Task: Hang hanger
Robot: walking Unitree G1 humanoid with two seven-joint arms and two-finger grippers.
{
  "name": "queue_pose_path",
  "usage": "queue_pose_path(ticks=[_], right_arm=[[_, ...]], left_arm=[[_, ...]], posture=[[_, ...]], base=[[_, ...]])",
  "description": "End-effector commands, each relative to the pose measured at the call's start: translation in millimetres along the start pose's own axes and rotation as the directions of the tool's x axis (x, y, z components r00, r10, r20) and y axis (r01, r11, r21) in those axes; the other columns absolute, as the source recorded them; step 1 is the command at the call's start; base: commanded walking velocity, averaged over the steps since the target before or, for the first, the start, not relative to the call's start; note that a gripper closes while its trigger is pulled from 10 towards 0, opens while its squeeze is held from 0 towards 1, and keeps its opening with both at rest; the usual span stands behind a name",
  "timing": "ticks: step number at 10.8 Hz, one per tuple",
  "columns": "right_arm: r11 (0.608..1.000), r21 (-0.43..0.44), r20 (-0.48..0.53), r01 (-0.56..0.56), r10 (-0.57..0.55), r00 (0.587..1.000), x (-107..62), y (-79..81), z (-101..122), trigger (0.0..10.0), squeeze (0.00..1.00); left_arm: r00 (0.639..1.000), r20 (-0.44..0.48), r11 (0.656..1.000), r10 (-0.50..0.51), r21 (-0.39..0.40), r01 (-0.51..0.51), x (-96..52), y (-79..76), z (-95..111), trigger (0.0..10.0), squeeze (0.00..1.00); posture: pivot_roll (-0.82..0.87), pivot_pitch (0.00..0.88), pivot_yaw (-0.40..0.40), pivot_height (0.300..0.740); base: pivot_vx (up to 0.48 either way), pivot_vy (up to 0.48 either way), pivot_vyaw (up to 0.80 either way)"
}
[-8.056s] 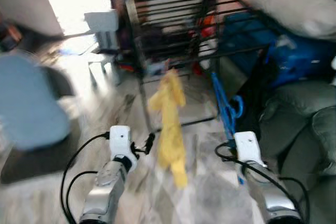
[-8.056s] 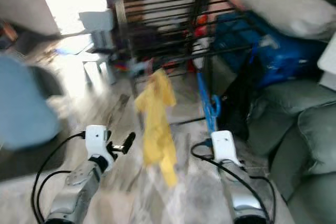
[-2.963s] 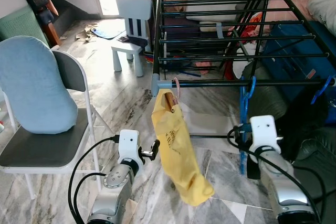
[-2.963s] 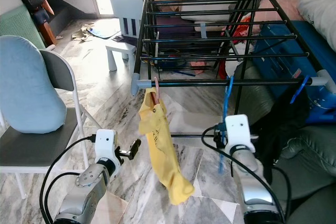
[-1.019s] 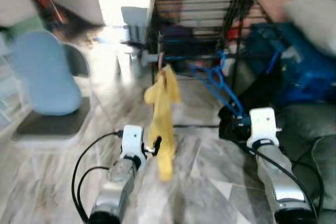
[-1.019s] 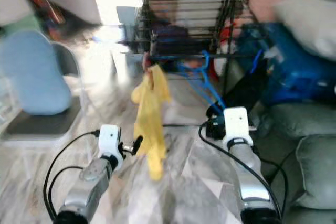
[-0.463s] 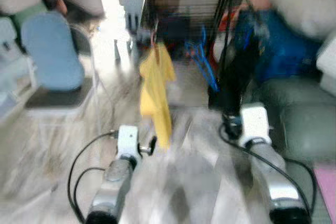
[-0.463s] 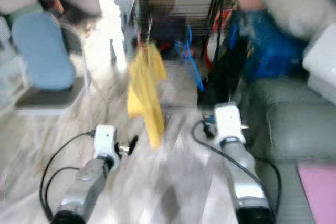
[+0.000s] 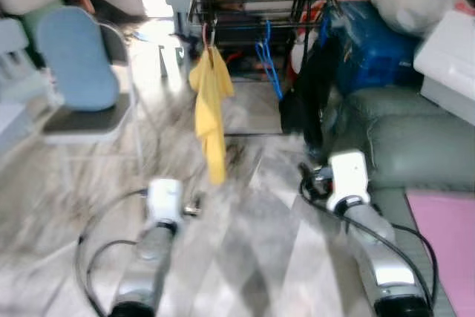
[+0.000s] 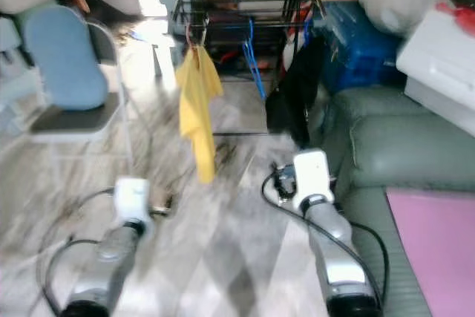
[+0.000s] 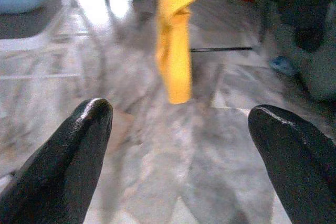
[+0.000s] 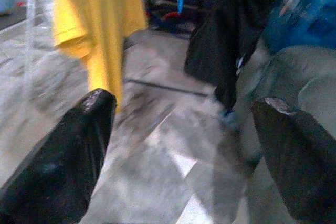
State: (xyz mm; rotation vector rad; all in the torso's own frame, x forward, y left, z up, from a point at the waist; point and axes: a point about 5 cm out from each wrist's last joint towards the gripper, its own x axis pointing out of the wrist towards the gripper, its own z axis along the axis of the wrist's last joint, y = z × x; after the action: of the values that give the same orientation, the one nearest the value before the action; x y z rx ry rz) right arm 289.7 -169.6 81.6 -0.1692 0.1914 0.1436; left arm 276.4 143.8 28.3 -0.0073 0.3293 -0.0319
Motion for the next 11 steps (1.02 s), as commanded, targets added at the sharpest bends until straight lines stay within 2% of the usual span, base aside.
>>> queue_pose_path(ticks=[1, 3, 4, 6, 7, 11], right_arm=[[0.999, 0.013, 0.013, -0.041, 0.041, 0.999, -0.5, 8.3, 2, 10.0, 0.00], [0.997, 0.028, 0.009, -0.069, 0.069, 0.998, -1.3, 14.6, 0, 10.0, 0.00], [0.997, 0.031, 0.011, -0.075, 0.074, 0.997, -1.5, 15.7, 0, 10.0, 0.00], [0.996, 0.031, 0.007, -0.079, 0.079, 0.997, -0.9, 15.6, -1, 10.0, 0.00], [0.996, 0.024, 0.008, -0.089, 0.089, 0.996, -0.9, 16.4, 0, 10.0, 0.00], [0.993, -0.002, 0.007, -0.120, 0.120, 0.993, -0.7, 22.0, -1, 10.0, 0.00]], left_arm=[[0.993, 0.059, 0.995, 0.098, 0.024, -0.100, -2.7, 18.1, 8, 10.0, 0.00], [0.978, 0.077, 0.979, 0.192, 0.056, -0.196, -12.0, 39.2, 6, 10.0, 0.00], [0.959, 0.083, 0.956, 0.269, 0.095, -0.277, -19.8, 51.8, 3, 10.0, 0.00], [0.940, 0.086, 0.934, 0.331, 0.114, -0.339, -28.1, 60.4, -2, 10.0, 0.00], [0.943, 0.081, 0.938, 0.323, 0.108, -0.330, -29.1, 59.6, -3, 10.0, 0.00], [0.956, 0.091, 0.955, 0.279, 0.080, -0.286, -23.6, 45.0, 3, 10.0, 0.00]], posture=[[-0.18, 0.000, 0.045, 0.740], [-0.18, 0.000, 0.049, 0.740], [-0.17, 0.000, 0.052, 0.740], [-0.17, 0.000, 0.054, 0.740], [-0.17, 0.000, 0.053, 0.740], [-0.17, 0.000, 0.057, 0.740]], base=[[0.000, 0.000, 0.00], [0.000, 0.000, 0.00], [0.000, 0.000, 0.00], [0.000, 0.000, 0.00], [0.000, 0.000, 0.00], [0.000, 0.000, 0.80]])
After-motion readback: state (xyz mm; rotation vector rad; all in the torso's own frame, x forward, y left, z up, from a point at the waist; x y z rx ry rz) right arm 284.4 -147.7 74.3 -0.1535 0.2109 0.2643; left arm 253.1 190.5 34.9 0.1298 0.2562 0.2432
